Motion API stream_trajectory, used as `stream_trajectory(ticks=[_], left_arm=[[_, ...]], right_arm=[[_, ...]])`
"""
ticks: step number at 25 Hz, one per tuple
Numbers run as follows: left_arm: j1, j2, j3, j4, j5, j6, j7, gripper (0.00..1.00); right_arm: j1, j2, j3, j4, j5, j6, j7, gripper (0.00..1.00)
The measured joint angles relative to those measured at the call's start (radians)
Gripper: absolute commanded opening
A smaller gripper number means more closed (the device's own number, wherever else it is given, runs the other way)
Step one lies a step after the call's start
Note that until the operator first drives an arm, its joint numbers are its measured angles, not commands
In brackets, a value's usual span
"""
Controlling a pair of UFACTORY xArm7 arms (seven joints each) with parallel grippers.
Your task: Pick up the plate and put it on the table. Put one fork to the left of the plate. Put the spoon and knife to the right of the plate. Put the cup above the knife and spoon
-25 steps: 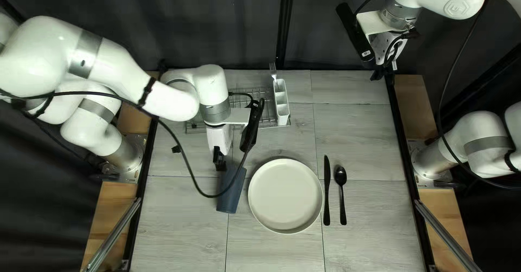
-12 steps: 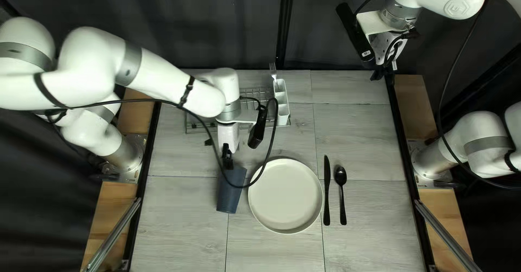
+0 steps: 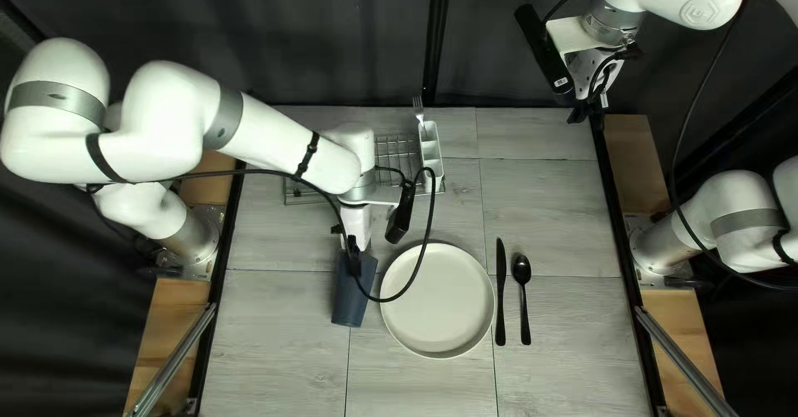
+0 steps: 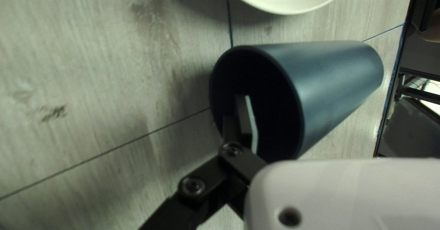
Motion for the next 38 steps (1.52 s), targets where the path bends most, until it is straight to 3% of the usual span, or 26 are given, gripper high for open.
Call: stream_trajectory(ticks=[1,2,3,4,11,15,21,26,32,38], left_arm=[[0.000,0.003,-0.002,0.000,-0.006,0.003,0.005,0.91],[0.000,0.006,-0.003,-0.001,-0.012,0.006,0.010,0.46],[0.000,0.008,-0.004,-0.002,-0.017,0.008,0.016,0.11],[0.001,0.010,-0.005,-0.004,-0.023,0.010,0.021,0.00],[0.000,-0.008,-0.009,-0.019,-0.030,0.030,0.022,0.00],[-0.011,-0.083,-0.013,-0.032,0.028,0.035,-0.064,0.00],[-0.008,-0.298,-0.055,-0.055,0.249,0.055,-0.350,0.00],[0.023,-0.415,-0.128,-0.009,0.458,0.123,-0.602,0.00],[0.052,-0.406,-0.192,0.073,0.658,0.161,-0.831,0.00],[0.057,-0.346,-0.261,0.109,0.852,0.111,-1.040,0.00]], right_arm=[[0.000,0.000,0.000,0.000,0.000,0.000,0.000,1.00],[0.000,0.000,0.000,0.000,0.000,0.000,0.000,1.00],[0.000,0.000,0.000,0.000,0.000,0.000,0.000,1.00],[0.000,0.000,0.000,0.000,0.000,0.000,0.000,1.00],[0.000,0.000,0.000,0.000,0.000,0.000,0.000,1.00],[0.000,0.000,0.000,0.000,0.000,0.000,0.000,1.00],[0.000,0.000,0.000,0.000,0.000,0.000,0.000,1.00],[0.000,0.000,0.000,0.000,0.000,0.000,0.000,1.00],[0.000,0.000,0.000,0.000,0.000,0.000,0.000,1.00],[0.000,0.000,0.000,0.000,0.000,0.000,0.000,1.00]])
